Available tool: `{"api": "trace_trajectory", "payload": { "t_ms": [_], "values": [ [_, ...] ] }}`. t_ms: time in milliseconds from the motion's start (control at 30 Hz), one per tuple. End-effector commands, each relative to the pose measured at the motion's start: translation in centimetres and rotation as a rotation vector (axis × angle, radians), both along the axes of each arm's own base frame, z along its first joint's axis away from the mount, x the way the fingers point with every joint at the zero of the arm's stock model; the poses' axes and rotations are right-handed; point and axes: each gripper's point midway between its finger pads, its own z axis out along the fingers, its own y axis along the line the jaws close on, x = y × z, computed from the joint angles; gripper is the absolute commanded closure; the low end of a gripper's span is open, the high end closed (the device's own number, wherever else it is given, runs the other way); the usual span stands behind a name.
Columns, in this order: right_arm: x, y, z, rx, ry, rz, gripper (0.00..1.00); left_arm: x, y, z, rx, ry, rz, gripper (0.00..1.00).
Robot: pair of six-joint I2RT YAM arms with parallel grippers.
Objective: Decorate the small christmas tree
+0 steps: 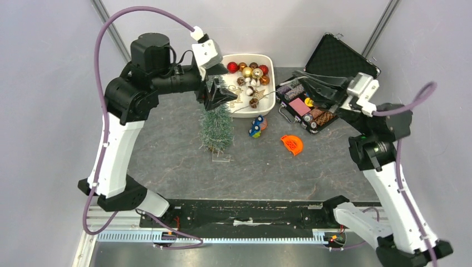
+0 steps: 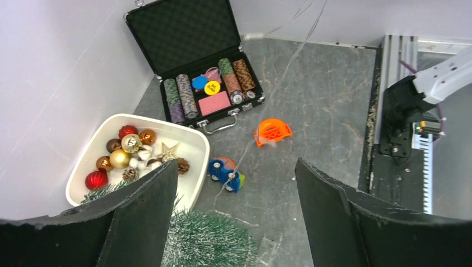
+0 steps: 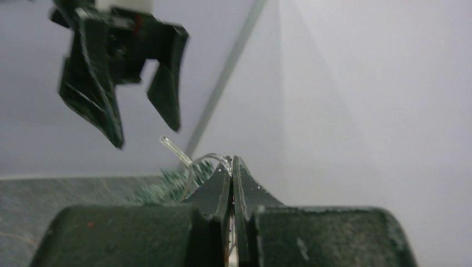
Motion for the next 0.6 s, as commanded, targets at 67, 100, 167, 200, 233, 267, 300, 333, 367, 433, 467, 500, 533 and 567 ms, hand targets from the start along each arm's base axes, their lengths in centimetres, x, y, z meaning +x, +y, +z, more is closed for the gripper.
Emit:
{"api": "trace_trajectory", "payload": {
  "t_ms": [67, 100, 167, 200, 233, 267, 300, 333, 367, 433, 467, 500, 533, 567],
  "values": [
    [0.5, 8.8, 1.9, -0.142, 0.032, 0.039, 1.00, -2.8, 1.0, 1.1, -0.063, 0.087, 0.037, 0.17],
    [0.4, 10.5, 1.7, -0.183, 0.035, 0.028, 1.00, -2.8, 1.3, 1.1, -0.062, 0.084, 0.058, 0.17],
    [0.3, 13.6, 1.9, -0.247, 0.015, -0.008, 1.00, -2.7, 1.9, 0.7, -0.046, 0.072, 0.089, 0.16],
    [0.2, 14.5, 2.5, -0.252, 0.005, -0.019, 1.00, -2.7, 2.1, 0.4, -0.035, 0.065, 0.095, 0.16],
    [0.4, 15.4, 2.7, -0.260, -0.002, -0.028, 1.00, -2.9, 2.3, 0.2, -0.028, 0.058, 0.092, 0.16],
    [0.7, 16.0, 2.9, -0.265, -0.001, -0.034, 1.00, -3.3, 2.5, 0.0, -0.023, 0.053, 0.081, 0.16],
    [1.0, 16.8, 2.9, -0.273, -0.001, -0.039, 1.00, -3.7, 2.6, 0.0, -0.023, 0.046, 0.071, 0.16],
    [1.2, 17.4, 2.8, -0.285, -0.005, -0.044, 1.00, -4.3, 2.7, 0.0, -0.023, 0.042, 0.054, 0.16],
    [1.1, 17.9, 2.8, -0.292, -0.013, -0.048, 1.00, -4.7, 3.0, 0.1, -0.028, 0.032, 0.049, 0.16],
    [1.0, 18.9, 2.4, -0.310, -0.026, -0.050, 1.00, -5.0, 3.4, 0.3, -0.040, 0.011, 0.061, 0.19],
    [0.8, 19.2, 2.4, -0.310, -0.032, -0.046, 1.00, -4.9, 3.8, 0.4, -0.046, -0.005, 0.082, 0.27],
    [0.7, 19.4, 2.5, -0.308, -0.036, -0.043, 1.00, -4.7, 4.2, 0.6, -0.050, -0.021, 0.114, 0.38],
    [0.6, 19.5, 2.7, -0.304, -0.040, -0.048, 1.00, -4.3, 4.5, 0.5, -0.051, -0.030, 0.140, 0.48],
    [0.4, 19.7, 2.7, -0.306, -0.046, -0.047, 1.00, -4.1, 4.8, 0.5, -0.049, -0.037, 0.164, 0.60]
  ]
}}
